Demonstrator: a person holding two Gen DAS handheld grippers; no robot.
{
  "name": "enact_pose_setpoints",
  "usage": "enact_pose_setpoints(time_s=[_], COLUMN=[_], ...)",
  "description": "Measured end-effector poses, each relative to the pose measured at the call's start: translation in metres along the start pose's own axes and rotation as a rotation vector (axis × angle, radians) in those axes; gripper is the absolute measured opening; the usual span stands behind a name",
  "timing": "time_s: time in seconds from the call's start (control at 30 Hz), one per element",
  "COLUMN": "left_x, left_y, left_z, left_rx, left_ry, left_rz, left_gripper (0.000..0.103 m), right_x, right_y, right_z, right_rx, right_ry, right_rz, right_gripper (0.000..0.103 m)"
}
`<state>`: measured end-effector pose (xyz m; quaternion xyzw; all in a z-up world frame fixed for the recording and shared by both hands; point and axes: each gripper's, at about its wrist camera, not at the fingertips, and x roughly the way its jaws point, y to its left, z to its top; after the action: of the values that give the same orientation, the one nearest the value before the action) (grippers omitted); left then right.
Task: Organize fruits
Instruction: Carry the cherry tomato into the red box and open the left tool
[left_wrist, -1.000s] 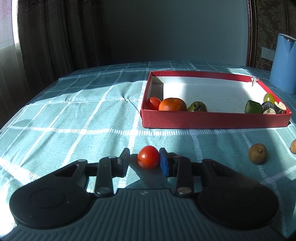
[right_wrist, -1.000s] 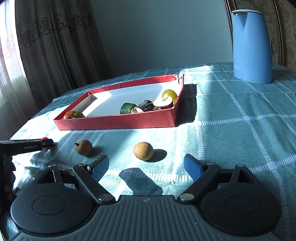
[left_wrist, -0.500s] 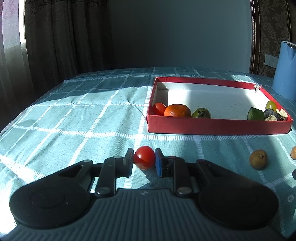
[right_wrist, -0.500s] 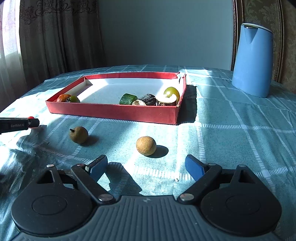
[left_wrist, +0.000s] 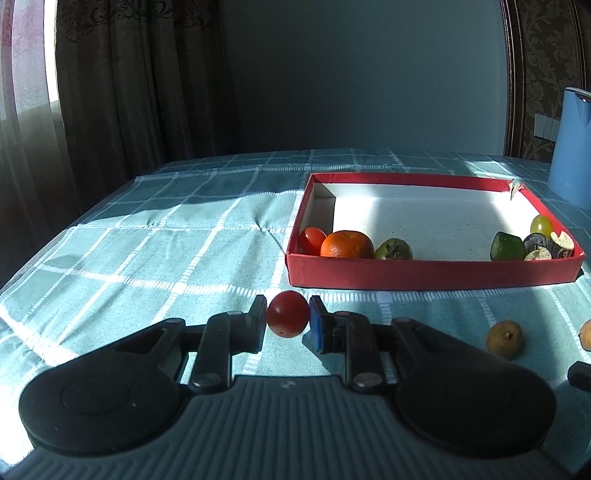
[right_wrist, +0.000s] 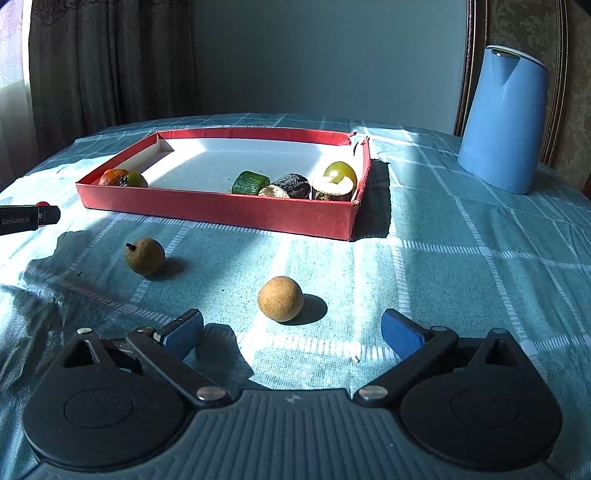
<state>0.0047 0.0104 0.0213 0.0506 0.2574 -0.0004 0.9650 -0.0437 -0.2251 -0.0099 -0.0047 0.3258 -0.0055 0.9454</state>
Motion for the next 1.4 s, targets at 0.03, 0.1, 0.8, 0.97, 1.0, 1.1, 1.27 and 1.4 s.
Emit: enact_pose_setpoints(time_s=[0.03, 0.1, 0.8, 0.97, 1.0, 1.1, 1.27, 1.4], left_x=[0.000, 0.000, 0.059, 0.074, 0.077, 0.082, 0.080, 0.080], left_y=[-0.004, -0.011, -0.043, -0.038, -0.038, -0.042, -0.046, -0.044], left_z=[0.003, 0.009, 0.068, 0.065, 0.063, 0.058, 0.055, 0.054], left_rx=[0.005, 0.012, -0.031, -0.046, -0.045, -0.020, -0.003, -0.009], left_ry=[-0.006, -0.015, -0.048, -0.008, 0.008, 0.021, 0.008, 0.004], left_rz=[0.007, 0.006, 0.048, 0.051, 0.045, 0.058, 0.055, 0.053], left_gripper=[0.023, 0.023, 0.023, 0.023, 0.023, 0.024, 0.046, 0.056], right_x=[0.000, 0.001, -0.002, -0.002, -0.002, -0.002, -0.002, -0.002], right_y=[-0.001, -0.003, -0.010, -0.011, -0.011, -0.011, -0.011, -0.011], right_z=[0.000, 0.001, 0.000, 0.000, 0.000, 0.000, 0.000, 0.000], right_rx=[0.007, 0.016, 0.054, 0.059, 0.059, 0.059, 0.059, 0.059], right_ry=[0.002, 0.005, -0.008, -0.010, -0.010, -0.010, -0.010, -0.010], right_rz=[0.006, 0.014, 0.049, 0.054, 0.054, 0.054, 0.054, 0.054], right_gripper=[0.103, 0.103, 0.103, 0.103, 0.103, 0.103, 0.103, 0.103])
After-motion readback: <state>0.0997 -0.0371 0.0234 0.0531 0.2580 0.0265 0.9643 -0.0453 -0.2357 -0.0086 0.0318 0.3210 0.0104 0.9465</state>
